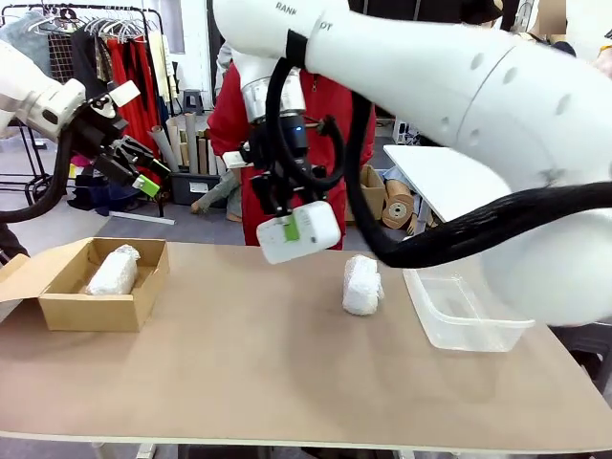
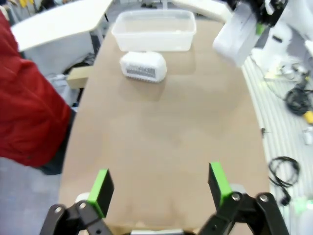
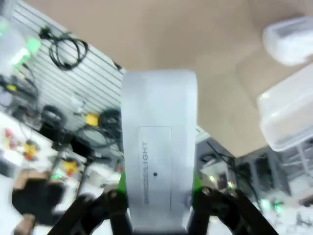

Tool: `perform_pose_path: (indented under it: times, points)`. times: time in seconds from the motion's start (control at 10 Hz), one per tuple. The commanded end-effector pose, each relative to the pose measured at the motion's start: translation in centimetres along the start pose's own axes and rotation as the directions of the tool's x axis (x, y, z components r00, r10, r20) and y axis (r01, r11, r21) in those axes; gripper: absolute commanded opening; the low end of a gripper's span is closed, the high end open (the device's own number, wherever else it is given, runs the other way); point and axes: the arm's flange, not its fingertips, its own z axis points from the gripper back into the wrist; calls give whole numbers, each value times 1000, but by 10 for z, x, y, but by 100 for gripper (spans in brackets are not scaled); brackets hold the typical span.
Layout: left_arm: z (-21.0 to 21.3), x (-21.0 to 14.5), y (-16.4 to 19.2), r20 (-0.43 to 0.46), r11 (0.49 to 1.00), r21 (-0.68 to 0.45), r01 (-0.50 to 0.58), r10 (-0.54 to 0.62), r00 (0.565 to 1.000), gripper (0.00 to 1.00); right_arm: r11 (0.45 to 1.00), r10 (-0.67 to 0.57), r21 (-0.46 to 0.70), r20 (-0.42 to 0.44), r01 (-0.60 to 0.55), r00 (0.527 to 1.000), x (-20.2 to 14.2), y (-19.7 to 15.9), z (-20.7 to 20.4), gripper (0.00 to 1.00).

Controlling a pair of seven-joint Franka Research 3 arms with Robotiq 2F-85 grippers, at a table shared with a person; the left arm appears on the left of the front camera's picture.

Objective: Separate and place wrapped and unwrapped clocks.
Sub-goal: Pick up the Digital clock indicated by the person.

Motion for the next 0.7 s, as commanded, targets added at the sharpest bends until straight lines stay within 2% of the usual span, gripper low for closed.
perform_pose_path:
  times: [0.0,0.1,0.4,0.6]
  points:
    - [1,1,-1,3,1000,-5,-2,2,1000,100,995,53,-85,-9,-53,999,-66,-5,-44,0]
    - [1,1,-1,3,1000,-5,-2,2,1000,100,993,68,-95,-11,-68,998,-79,-5,-47,0]
    - [1,1,-1,3,1000,-5,-2,2,1000,100,984,40,-179,206,-2,978,-105,-22,-53,0]
    - [1,1,-1,3,1000,-5,-2,2,1000,100,984,12,-174,287,40,958,-116,-36,-60,0]
